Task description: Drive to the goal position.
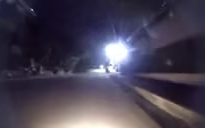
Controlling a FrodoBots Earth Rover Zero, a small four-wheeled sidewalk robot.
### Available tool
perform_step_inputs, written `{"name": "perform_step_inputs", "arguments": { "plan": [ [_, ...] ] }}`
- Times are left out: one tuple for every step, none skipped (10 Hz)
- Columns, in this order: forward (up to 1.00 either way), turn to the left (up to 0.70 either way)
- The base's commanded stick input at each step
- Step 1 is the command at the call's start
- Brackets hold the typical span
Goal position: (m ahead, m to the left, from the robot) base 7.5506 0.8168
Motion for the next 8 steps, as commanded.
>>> {"name": "perform_step_inputs", "arguments": {
  "plan": [
    [0.7, 0.0],
    [0.7, -0.11],
    [0.7, -0.29],
    [0.7, -0.09],
    [0.7, 0.0],
    [0.7, 0.0],
    [0.7, 0.0],
    [0.7, 0.0]
  ]
}}
